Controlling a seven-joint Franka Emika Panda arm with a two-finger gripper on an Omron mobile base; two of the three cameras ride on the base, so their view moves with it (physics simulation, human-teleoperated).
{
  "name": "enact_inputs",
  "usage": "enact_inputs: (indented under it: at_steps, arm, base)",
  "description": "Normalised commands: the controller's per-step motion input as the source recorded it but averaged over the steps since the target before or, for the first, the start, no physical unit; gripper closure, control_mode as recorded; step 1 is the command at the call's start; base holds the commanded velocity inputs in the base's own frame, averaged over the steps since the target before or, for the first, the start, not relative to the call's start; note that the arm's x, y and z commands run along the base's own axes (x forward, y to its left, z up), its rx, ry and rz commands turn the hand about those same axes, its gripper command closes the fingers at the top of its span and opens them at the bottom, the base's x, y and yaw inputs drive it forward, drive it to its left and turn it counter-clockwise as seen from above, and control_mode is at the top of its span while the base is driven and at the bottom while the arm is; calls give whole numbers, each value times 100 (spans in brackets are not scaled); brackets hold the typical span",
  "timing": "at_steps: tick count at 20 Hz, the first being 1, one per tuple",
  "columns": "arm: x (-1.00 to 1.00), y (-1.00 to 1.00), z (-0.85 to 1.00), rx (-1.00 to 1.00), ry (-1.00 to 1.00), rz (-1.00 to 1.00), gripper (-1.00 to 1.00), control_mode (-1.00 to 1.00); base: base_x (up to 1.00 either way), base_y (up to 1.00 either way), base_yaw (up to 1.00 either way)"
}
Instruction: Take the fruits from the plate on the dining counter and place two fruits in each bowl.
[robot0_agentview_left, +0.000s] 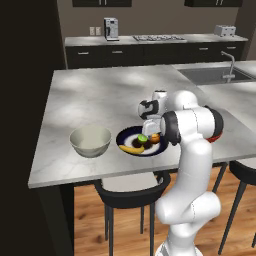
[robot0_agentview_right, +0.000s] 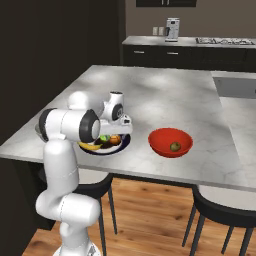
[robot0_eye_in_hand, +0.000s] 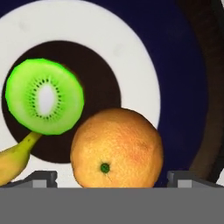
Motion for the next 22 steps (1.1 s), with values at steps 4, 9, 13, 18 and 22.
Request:
enact_inputs:
  at_steps: [4, 9, 13, 18, 22]
  arm:
    - [4, 0, -29, 0, 0, 0, -100, -100]
    - [0, 0, -19, 0, 0, 0, -100, -100]
    - [0, 0, -6, 0, 0, 0, 100, -100]
    - [-35, -17, 24, 0, -6, -3, 100, -100]
    - [-54, -82, 68, -8, -15, -17, 100, -100]
  base:
    - [0, 0, 0]
    - [0, 0, 0]
    - [0, 0, 0]
    - [0, 0, 0]
    - [0, 0, 0]
